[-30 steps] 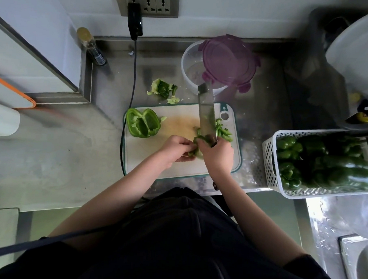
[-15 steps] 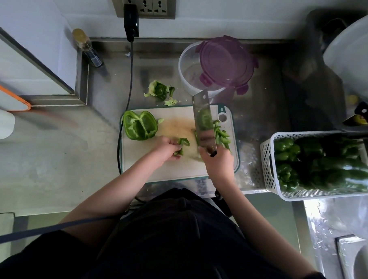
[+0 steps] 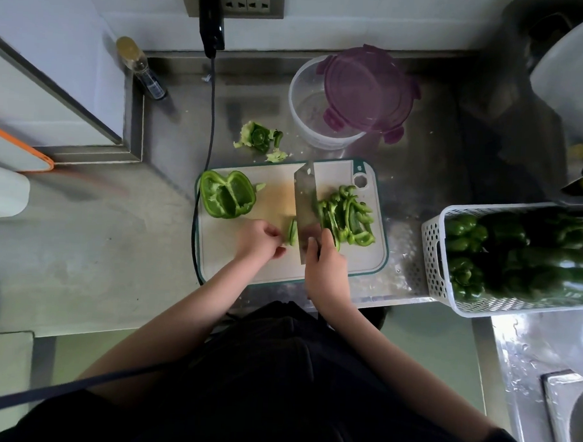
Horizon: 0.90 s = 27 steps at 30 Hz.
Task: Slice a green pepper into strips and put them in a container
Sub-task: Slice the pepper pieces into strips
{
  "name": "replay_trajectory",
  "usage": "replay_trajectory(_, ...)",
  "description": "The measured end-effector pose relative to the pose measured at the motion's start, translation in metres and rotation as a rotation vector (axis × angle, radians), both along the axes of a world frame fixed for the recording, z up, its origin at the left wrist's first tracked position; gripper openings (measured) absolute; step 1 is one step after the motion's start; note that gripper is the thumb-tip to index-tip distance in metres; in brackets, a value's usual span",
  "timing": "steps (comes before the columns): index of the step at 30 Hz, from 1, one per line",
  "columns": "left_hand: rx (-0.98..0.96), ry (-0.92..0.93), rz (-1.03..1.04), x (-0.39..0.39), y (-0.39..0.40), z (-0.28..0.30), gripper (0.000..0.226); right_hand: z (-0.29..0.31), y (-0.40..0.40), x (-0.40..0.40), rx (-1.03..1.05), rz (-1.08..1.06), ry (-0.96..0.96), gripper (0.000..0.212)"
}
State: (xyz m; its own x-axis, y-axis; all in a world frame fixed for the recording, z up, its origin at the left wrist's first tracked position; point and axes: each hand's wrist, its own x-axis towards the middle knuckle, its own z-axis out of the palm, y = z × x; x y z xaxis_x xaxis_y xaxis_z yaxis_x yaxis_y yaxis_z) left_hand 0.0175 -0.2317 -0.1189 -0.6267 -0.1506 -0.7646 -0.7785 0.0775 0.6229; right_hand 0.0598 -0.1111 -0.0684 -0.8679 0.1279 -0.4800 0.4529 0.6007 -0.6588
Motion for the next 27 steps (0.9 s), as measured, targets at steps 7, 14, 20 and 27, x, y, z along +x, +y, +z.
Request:
replay_trajectory(7,0.126,-0.109,0.07,0.007,0.001,0.003,0.014,0.0,-0.012,0.003,-0.005,-0.012,0.018,0.018)
replay_trajectory(14,0.192,-0.149,0.084,0.009,0.001,0.006,0.015,-0.005,-0.024,0.002,0.064,0.02,0.002,0.016)
replay_trajectory(20,0.199,-0.141,0.069,0.008,0.0,0.008,0.012,-0.008,-0.028,0.003,0.167,0.088,-0.003,0.013)
replay_trajectory(27,0.195,-0.141,0.051,0.01,-0.002,0.012,0.013,-0.011,-0.021,0.003,0.3,0.215,0.0,0.013)
